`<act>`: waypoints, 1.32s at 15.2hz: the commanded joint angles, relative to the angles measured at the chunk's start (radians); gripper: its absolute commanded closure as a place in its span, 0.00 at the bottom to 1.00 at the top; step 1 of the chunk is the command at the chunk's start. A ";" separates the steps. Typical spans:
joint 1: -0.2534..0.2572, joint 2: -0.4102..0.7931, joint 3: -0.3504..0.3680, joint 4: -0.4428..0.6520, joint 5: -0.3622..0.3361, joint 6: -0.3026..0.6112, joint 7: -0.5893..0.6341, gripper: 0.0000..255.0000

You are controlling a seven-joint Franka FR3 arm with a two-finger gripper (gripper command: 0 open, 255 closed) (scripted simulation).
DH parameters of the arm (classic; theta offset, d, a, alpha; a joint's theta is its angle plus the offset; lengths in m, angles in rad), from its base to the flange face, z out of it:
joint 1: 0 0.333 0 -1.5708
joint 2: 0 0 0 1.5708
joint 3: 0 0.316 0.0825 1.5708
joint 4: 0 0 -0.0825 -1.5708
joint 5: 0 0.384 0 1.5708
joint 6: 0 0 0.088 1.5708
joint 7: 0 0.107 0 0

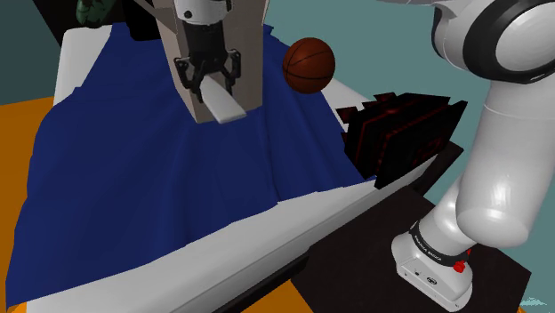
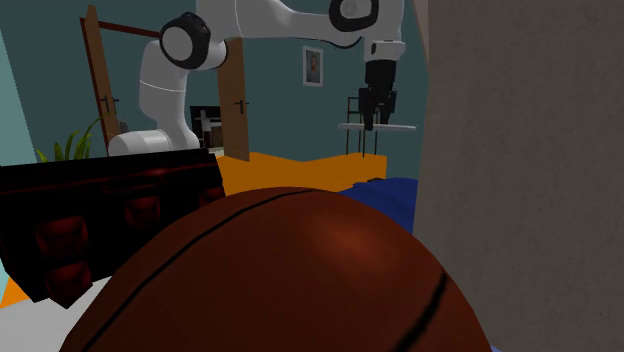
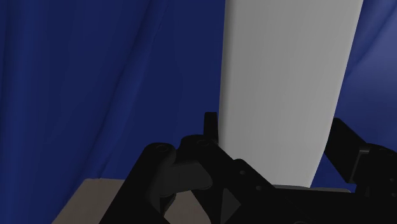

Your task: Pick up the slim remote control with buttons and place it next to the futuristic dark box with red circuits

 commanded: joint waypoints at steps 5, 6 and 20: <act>0.016 0.025 0.000 0.108 -0.011 -0.084 0.000 1.00; -0.011 -0.011 -0.003 0.059 0.005 -0.067 -0.022 1.00; -0.265 -0.346 -0.128 -0.353 0.147 0.042 -0.375 1.00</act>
